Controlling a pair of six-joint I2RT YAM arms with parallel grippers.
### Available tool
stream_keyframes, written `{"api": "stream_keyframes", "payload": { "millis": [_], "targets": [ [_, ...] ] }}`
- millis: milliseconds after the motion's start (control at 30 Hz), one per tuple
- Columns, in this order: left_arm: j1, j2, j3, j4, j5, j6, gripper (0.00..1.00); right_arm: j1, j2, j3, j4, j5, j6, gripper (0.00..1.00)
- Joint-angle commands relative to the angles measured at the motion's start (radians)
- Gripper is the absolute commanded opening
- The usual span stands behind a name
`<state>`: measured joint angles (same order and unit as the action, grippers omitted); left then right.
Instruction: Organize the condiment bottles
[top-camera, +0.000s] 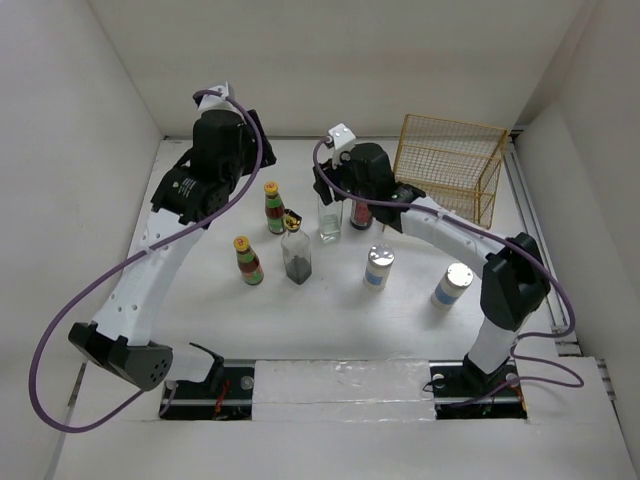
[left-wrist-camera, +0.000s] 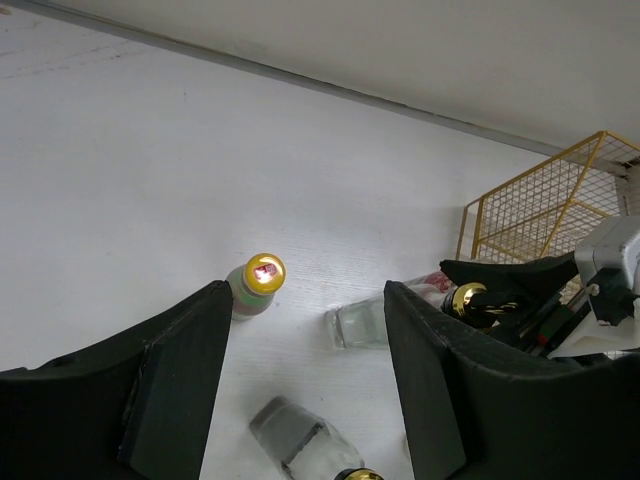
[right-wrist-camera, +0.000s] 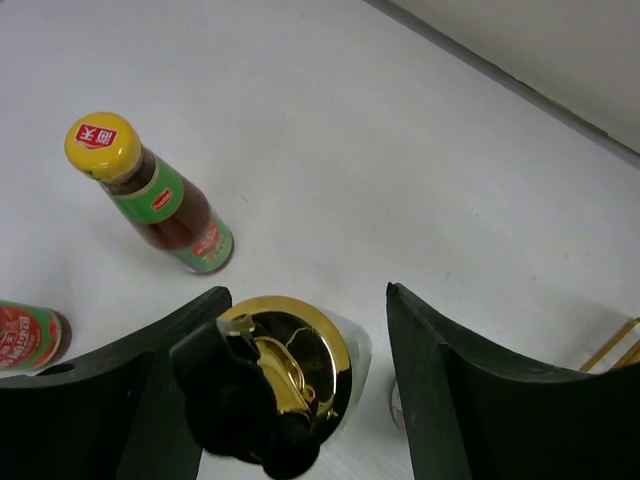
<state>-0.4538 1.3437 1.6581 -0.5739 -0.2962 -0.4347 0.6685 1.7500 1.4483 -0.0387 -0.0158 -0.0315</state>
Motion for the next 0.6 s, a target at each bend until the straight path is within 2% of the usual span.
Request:
{"api": "stream_keyframes", "payload": {
  "millis": [0, 67, 167, 200, 333, 500, 567],
  "targets": [
    [0.001, -0.043, -0.001, 0.017, -0.014, -0.010, 0.58, 0.016, 0.003, 0.028, 0.121, 0.049, -0.010, 0.69],
    [0.001, -0.043, -0.001, 0.017, -0.005, -0.010, 0.58, 0.025, 0.003, 0.027, 0.131, 0.059, -0.010, 0.65],
    [0.001, -0.032, -0.001, 0.026, 0.006, -0.010, 0.58, 0.036, 0.016, 0.037, 0.131, 0.088, -0.010, 0.44],
    [0.001, -0.023, -0.001, 0.026, 0.006, -0.001, 0.58, 0.045, 0.016, 0.037, 0.140, 0.088, -0.010, 0.34],
    [0.001, -0.023, -0.001, 0.026, 0.006, -0.001, 0.57, 0.054, -0.021, 0.037, 0.140, 0.088, -0.001, 0.14],
    [0.001, -0.003, 0.029, 0.026, 0.006, -0.001, 0.57, 0.054, -0.078, 0.183, 0.085, 0.063, 0.008, 0.06],
    [0.001, -0.003, 0.040, 0.026, 0.006, -0.001, 0.57, 0.043, -0.090, 0.328, 0.040, 0.039, 0.008, 0.06]
  ]
}}
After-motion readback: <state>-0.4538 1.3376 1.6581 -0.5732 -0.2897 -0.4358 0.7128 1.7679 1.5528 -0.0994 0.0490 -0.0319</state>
